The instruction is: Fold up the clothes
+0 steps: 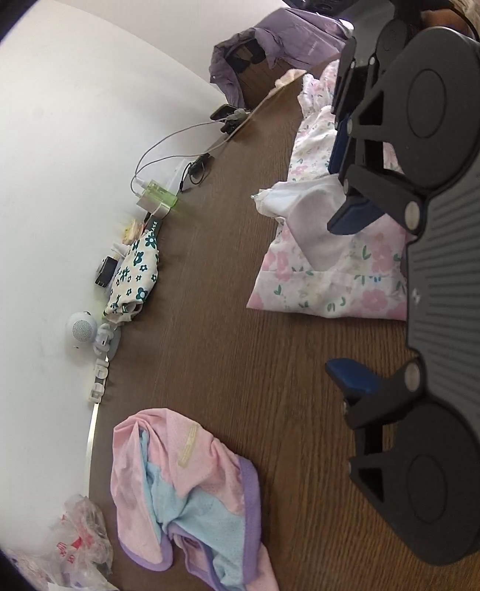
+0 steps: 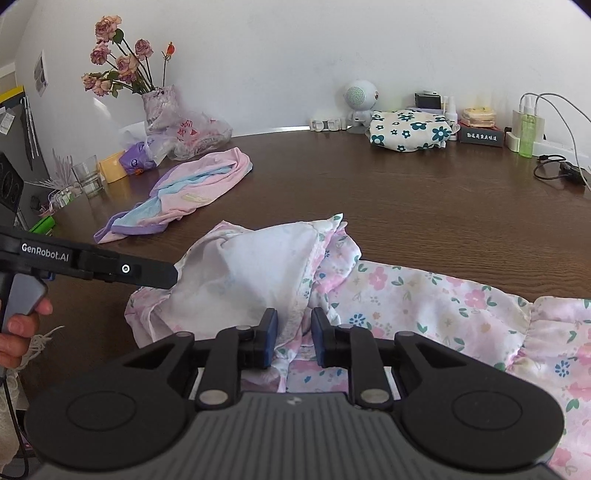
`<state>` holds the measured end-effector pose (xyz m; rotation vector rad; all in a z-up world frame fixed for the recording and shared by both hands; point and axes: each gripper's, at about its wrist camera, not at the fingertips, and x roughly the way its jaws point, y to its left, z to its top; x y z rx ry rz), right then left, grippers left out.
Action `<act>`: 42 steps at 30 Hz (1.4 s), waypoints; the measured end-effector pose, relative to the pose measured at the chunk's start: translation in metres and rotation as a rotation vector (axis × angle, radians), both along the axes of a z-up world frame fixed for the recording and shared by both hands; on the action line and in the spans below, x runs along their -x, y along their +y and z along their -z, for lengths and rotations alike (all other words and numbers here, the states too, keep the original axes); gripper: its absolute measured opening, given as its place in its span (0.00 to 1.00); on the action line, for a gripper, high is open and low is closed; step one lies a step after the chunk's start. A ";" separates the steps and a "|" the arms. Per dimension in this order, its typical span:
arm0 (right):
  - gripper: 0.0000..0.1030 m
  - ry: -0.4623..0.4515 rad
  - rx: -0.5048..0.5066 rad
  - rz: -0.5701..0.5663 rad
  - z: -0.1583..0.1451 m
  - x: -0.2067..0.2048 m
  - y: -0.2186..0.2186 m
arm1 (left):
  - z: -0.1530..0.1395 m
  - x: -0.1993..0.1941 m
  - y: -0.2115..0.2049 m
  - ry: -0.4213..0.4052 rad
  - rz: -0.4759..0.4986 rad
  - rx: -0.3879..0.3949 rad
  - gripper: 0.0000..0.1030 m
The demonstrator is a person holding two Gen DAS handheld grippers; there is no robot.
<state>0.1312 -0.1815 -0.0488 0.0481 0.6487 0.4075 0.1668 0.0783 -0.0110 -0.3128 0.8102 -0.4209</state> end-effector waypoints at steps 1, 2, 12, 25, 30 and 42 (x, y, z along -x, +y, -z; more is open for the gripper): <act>0.19 -0.004 0.002 -0.001 0.001 0.000 0.000 | 0.001 -0.002 0.001 0.017 -0.002 0.032 0.50; 0.19 -0.006 0.001 -0.001 0.001 0.001 0.000 | 0.003 -0.006 0.003 0.038 -0.005 0.065 0.43; 0.19 -0.013 0.006 -0.015 0.001 0.001 -0.001 | 0.015 -0.019 0.015 0.099 -0.038 0.221 0.29; 0.19 -0.013 0.007 -0.025 0.001 0.000 -0.002 | 0.003 0.007 0.016 0.065 0.116 0.103 0.53; 0.19 -0.013 0.004 -0.025 0.001 0.000 -0.003 | 0.012 -0.005 0.023 0.125 0.003 0.187 0.18; 0.19 -0.007 -0.037 -0.019 0.001 0.000 -0.002 | -0.030 0.017 0.008 -0.113 0.004 0.222 0.03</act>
